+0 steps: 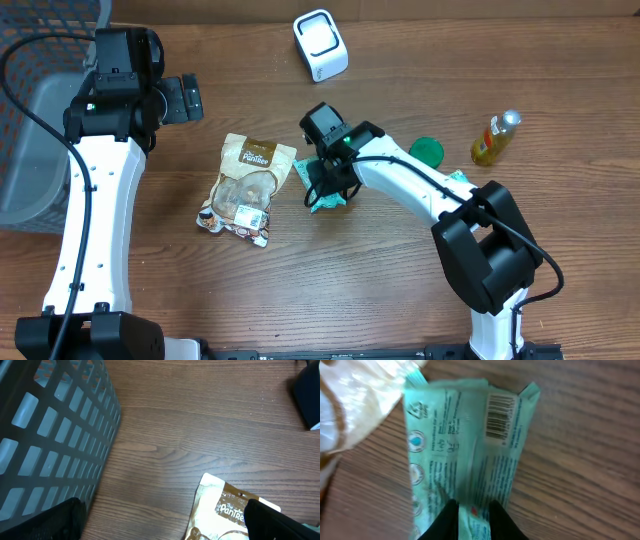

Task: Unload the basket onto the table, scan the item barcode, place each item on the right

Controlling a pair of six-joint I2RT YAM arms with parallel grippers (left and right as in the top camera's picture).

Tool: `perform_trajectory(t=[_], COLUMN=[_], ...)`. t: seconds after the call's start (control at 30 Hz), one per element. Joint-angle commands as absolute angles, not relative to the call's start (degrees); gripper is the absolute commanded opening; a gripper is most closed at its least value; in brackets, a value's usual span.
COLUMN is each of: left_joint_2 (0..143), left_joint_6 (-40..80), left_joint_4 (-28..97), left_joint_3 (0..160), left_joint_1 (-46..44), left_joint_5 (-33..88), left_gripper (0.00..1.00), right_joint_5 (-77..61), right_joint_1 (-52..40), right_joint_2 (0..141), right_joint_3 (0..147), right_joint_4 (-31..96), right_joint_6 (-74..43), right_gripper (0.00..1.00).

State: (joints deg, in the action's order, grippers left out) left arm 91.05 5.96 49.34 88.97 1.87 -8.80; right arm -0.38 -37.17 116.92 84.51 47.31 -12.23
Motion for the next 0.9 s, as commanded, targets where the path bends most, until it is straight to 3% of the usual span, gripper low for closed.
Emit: perform_trajectory(t=[0.0, 0.07, 0.2, 0.3, 0.6, 0.87], left_joint_2=[91.2, 91.2, 91.2, 91.2, 91.2, 91.2], left_joint_6=[5.5, 5.5, 5.5, 5.5, 5.5, 5.5], left_joint_4=[49.3, 49.3, 49.3, 49.3, 49.3, 49.3], left_joint_3=[89.4, 89.4, 89.4, 89.4, 89.4, 89.4], left_joint_1=[1.5, 1.5, 1.5, 1.5, 1.5, 1.5], left_joint_5=[-9.0, -9.0, -9.0, -9.0, -9.0, -9.0], left_gripper=[1.00, 1.00, 1.00, 1.00, 1.00, 1.00], right_joint_5=[0.4, 0.4, 0.9, 1.9, -0.7, -6.1], right_joint_1=[-37.1, -37.1, -36.9, -36.3, -36.2, -36.5], right_joint_2=[115.2, 115.2, 115.2, 115.2, 115.1, 115.1], right_joint_3=[82.0, 80.5, 79.3, 80.7, 90.0, 90.3], right_joint_4=[45.8, 44.4, 43.3, 43.3, 51.6, 54.5], right_joint_6=[-13.8, -13.8, -13.5, -13.1, -13.1, -19.4], right_gripper=[0.18, 0.18, 0.39, 0.44, 0.51, 0.52])
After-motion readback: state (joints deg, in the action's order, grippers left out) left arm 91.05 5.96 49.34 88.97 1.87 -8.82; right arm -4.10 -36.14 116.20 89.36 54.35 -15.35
